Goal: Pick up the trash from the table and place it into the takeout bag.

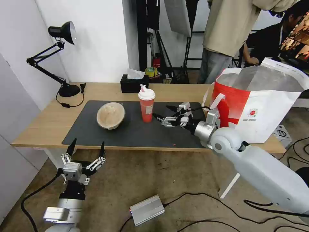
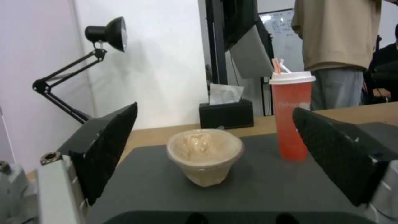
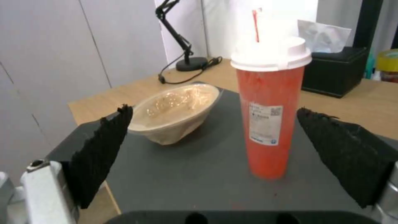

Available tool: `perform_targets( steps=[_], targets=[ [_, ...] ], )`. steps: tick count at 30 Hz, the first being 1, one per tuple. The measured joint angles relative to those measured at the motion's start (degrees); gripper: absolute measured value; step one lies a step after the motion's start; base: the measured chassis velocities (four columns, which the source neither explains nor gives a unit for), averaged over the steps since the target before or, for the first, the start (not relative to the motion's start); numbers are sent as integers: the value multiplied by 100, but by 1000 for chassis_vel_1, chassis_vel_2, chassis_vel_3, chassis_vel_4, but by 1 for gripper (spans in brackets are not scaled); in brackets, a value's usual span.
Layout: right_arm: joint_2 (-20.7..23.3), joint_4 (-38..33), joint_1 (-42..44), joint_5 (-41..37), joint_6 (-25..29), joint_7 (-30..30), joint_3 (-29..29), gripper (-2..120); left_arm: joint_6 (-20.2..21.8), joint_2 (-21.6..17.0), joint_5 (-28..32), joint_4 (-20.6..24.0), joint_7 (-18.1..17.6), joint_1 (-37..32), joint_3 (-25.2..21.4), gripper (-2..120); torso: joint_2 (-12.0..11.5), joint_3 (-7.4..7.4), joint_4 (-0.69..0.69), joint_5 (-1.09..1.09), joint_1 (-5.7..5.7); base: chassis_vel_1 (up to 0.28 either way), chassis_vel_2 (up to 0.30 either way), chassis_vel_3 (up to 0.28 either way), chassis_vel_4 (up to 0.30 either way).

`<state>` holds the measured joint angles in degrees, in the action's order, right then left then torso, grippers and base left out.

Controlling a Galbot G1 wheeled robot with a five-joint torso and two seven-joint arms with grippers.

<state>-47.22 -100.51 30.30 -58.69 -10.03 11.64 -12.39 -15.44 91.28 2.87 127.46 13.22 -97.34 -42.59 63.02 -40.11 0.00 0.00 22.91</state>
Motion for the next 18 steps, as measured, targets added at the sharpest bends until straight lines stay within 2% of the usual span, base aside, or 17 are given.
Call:
perform_targets(
  steps=[18],
  targets=[
    [-236,301,-190,95,10,90,-235,100,34,-4,15,-216,146,144,78,100,0,0,0,0,0,0,0,0,0]
  ],
)
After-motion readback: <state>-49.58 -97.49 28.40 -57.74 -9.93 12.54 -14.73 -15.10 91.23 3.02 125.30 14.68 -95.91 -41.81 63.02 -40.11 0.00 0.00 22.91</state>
